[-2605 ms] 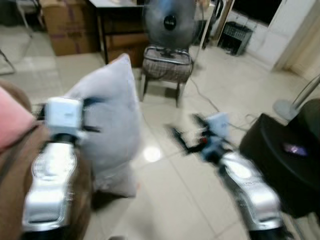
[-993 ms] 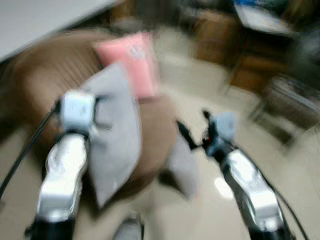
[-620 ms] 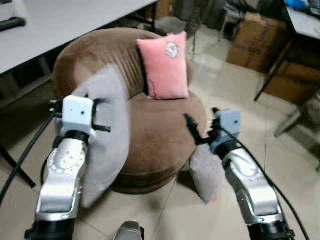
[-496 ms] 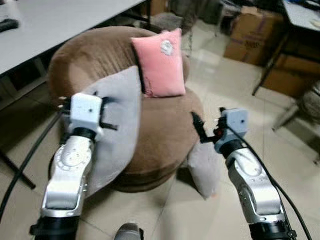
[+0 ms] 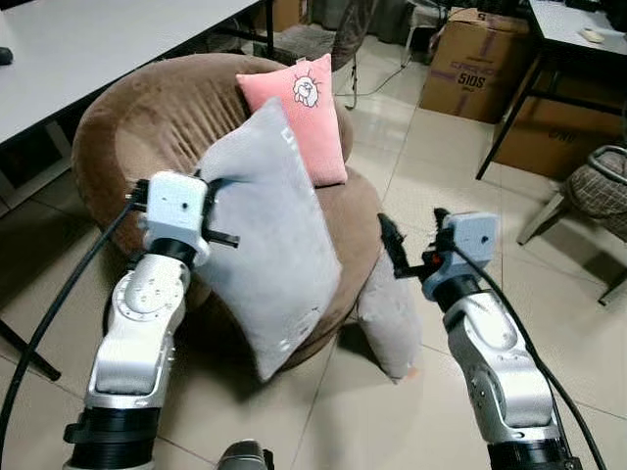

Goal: Move the pillow to the sofa from floor

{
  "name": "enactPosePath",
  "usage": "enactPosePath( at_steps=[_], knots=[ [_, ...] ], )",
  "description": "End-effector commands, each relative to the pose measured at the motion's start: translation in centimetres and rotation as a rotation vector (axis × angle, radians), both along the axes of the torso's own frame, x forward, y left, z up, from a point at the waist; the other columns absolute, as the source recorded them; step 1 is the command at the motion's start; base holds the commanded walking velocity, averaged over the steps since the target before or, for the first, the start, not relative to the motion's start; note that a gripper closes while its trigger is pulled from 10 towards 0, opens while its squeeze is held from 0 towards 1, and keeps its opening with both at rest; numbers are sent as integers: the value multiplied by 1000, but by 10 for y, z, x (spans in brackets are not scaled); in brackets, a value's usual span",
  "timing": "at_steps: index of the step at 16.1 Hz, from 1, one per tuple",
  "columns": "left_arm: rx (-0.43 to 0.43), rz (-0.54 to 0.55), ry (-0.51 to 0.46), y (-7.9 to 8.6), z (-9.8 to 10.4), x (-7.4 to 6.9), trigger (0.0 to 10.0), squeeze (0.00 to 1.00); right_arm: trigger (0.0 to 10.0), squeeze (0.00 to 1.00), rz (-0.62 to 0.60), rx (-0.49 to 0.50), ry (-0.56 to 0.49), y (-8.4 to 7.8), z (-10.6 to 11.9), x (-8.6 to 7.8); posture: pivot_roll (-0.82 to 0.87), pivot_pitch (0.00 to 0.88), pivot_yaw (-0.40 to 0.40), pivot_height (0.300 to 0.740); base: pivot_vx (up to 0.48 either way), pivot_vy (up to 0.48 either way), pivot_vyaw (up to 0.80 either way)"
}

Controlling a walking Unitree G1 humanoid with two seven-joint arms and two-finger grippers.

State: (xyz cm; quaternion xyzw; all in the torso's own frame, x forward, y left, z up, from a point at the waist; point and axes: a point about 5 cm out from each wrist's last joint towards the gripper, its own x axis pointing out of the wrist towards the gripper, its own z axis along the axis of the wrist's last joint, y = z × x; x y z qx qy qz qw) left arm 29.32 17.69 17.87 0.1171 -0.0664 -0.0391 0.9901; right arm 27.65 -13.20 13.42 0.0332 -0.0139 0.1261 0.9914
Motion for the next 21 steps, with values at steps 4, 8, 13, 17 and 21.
enactPosePath(
  at_steps=[4, 8, 13, 17, 21],
  knots=[
    [-13, 3, -64, 0, 14, 2, 10000, 0, 10000, 0, 32, -40, -26, 4, 6, 1, 103, 0, -40, 740, 319, 0, 600],
    [-12, -5, -60, -2, 12, 2, 10000, 0, 10000, 0, 38, -29, 5, 3, 3, 2, 105, 0, -50, 740, 321, 0, 0],
    [-6, -15, -54, 0, 11, 3, 10000, 0, 10000, 0, 70, -16, 14, 7, 2, 0, 101, 0, -48, 740, 319, 0, 0],
    [-2, -4, -58, 2, 13, 5, 10000, 0, 10000, 0, 131, -72, 2, 14, 2, -3, 100, 0, -41, 740, 318, 0, 200],
    [-8, -1, -58, 2, 13, 5, 10000, 0, 10000, 0, 113, -44, 11, 12, 1, -2, 100, 0, -41, 740, 322, 0, 600]
  ],
)
